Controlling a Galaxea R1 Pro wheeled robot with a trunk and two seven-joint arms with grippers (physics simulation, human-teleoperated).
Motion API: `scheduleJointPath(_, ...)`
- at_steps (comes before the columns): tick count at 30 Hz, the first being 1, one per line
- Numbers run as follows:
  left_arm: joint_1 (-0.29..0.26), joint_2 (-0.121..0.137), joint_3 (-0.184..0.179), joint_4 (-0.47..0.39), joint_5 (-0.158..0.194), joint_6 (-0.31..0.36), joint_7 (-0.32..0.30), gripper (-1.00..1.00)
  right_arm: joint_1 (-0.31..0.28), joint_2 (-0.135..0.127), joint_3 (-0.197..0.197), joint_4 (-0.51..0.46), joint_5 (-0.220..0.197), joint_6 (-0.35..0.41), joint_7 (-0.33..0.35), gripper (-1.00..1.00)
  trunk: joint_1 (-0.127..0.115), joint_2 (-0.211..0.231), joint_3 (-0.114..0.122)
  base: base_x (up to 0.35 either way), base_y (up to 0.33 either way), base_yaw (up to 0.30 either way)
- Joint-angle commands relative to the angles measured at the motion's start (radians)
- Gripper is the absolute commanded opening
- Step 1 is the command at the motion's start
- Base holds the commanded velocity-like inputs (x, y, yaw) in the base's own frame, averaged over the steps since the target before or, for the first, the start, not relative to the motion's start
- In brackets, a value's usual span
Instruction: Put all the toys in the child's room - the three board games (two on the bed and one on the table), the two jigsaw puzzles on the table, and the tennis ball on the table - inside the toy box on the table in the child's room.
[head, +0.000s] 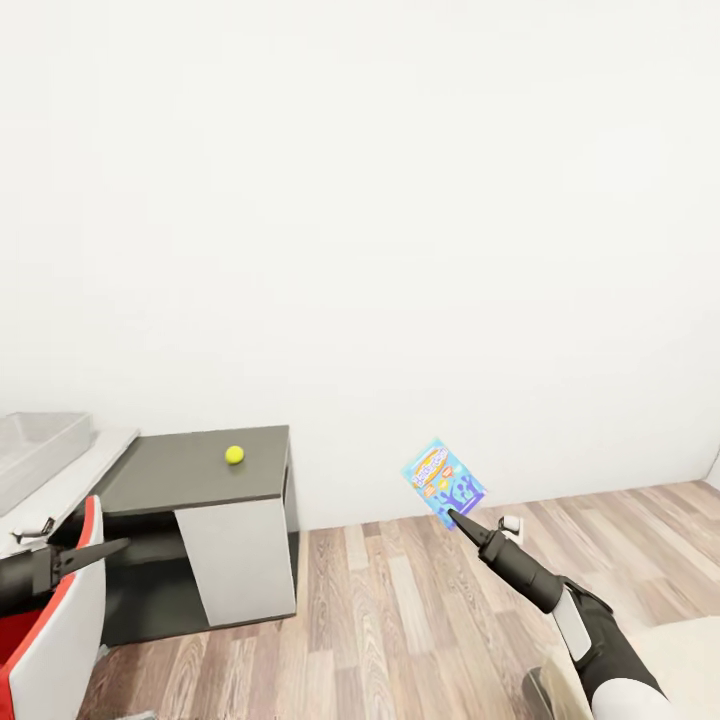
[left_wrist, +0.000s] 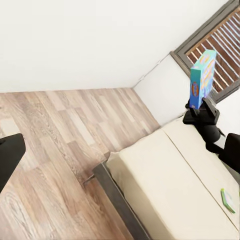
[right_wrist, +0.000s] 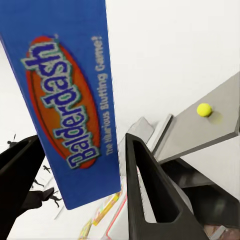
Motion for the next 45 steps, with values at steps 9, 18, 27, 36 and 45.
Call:
scheduleJointPath(9, 0.001, -0.007, -0.024, -0.010, 0.002, 0.012, -0.004, 1.00, 0.000, 0.000, -0.002, 0.000, -0.005, 0.010, 0.004, -1.00, 0.000, -0.001, 0.000, 0.000, 0.000, 0.103)
scheduleJointPath(18, 0.002, -0.006, -0.038, -0.010, 0.068, 0.012, -0.004, 1.00, 0.000, -0.001, -0.002, 0.000, -0.005, 0.010, 0.002, -1.00, 0.000, -0.001, 0.000, 0.000, 0.000, 0.004)
scheduleJointPath(27, 0.002, -0.004, -0.031, -0.004, 0.080, 0.019, -0.004, 1.00, 0.000, 0.000, -0.002, -0.001, -0.005, 0.010, 0.003, -1.00, 0.000, -0.001, 0.000, 0.026, 0.000, 0.000)
scheduleJointPath(36, 0.004, -0.005, -0.028, -0.004, 0.081, 0.020, -0.004, 1.00, 0.000, -0.001, -0.001, -0.002, -0.005, 0.011, 0.004, -1.00, 0.000, -0.001, 0.000, 0.160, 0.000, 0.000)
scheduleJointPath(45, 0.005, -0.005, -0.028, -0.004, 0.082, 0.020, -0.004, 1.00, 0.000, 0.000, -0.001, -0.002, -0.004, 0.010, 0.002, -1.00, 0.000, -0.001, 0.000, 0.038, 0.000, 0.053)
